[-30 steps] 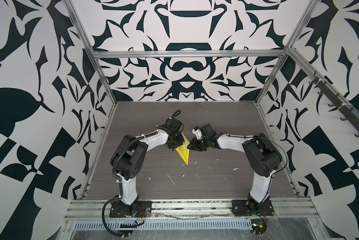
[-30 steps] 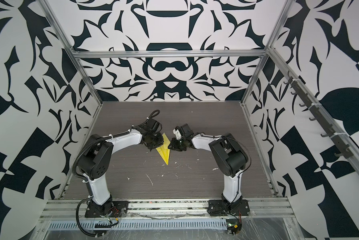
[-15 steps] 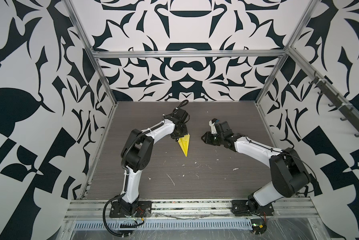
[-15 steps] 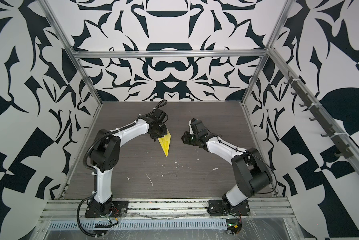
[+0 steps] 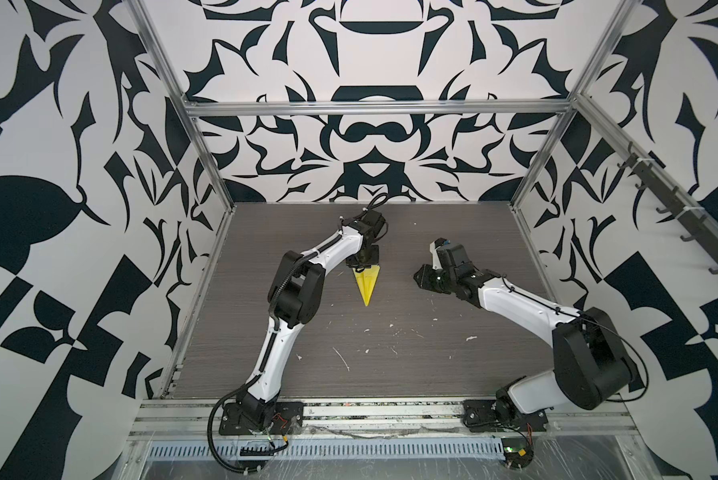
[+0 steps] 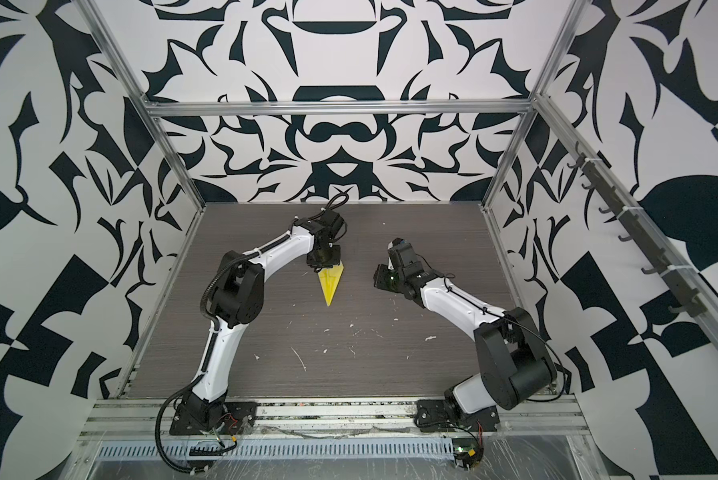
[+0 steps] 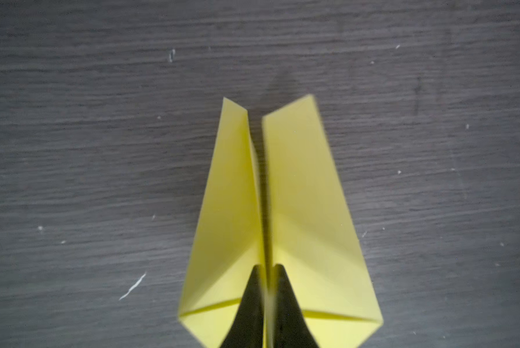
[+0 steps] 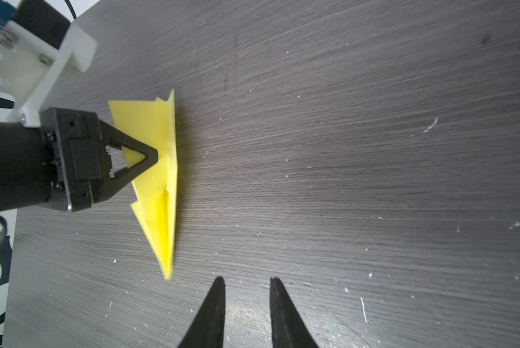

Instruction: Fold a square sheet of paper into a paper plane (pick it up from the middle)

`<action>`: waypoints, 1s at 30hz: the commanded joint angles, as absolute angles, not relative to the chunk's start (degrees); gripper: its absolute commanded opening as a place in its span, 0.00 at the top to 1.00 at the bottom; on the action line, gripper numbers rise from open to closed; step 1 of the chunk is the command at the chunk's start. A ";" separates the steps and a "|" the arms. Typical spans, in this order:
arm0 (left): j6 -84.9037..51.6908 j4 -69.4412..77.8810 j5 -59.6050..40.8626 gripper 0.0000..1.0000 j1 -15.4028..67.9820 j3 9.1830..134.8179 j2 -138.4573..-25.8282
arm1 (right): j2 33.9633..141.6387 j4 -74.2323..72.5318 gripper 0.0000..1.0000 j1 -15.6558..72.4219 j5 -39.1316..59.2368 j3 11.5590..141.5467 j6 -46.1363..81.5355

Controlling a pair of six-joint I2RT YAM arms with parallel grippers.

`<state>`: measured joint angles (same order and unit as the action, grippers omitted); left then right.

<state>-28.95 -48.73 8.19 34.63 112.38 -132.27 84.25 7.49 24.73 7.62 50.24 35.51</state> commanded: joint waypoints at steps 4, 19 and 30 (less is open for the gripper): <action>-28.34 -51.42 8.83 0.82 34.80 115.90 -133.81 | 83.36 7.54 0.70 24.70 6.96 50.11 35.00; -29.33 -48.66 9.18 0.44 33.94 109.52 -118.47 | 78.72 13.51 0.36 23.03 -2.57 55.58 30.96; -31.38 -21.50 19.69 0.00 22.18 68.70 -81.73 | 68.58 8.66 0.05 16.65 -29.38 51.24 19.59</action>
